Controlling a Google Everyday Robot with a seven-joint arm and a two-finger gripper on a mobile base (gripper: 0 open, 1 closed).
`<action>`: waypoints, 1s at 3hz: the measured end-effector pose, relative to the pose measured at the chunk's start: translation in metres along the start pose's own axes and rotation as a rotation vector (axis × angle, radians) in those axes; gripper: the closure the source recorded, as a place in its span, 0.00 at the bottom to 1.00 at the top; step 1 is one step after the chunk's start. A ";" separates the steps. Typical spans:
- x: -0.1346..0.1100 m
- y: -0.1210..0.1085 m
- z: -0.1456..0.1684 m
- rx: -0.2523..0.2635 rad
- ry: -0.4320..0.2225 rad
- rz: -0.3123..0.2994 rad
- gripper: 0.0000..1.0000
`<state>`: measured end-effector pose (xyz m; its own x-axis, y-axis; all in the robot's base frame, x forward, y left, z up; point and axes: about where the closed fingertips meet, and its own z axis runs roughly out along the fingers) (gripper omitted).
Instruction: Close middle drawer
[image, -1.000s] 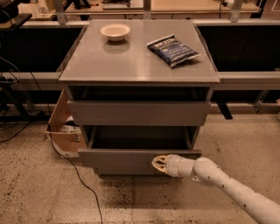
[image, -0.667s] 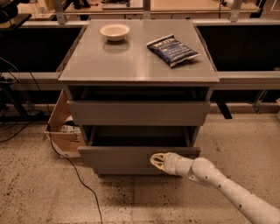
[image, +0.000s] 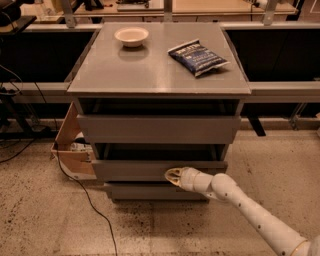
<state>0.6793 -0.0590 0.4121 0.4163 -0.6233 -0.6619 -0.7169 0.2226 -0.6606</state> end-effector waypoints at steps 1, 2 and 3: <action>-0.001 0.001 -0.001 0.001 -0.001 -0.001 1.00; -0.001 -0.012 0.020 0.017 -0.040 -0.020 1.00; -0.002 -0.011 0.019 0.017 -0.041 -0.020 1.00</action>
Offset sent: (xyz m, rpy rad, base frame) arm 0.0726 0.0393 0.0078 0.0832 -0.1211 0.0710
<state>0.6971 -0.0458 0.4141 0.4531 -0.5970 -0.6620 -0.6988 0.2232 -0.6796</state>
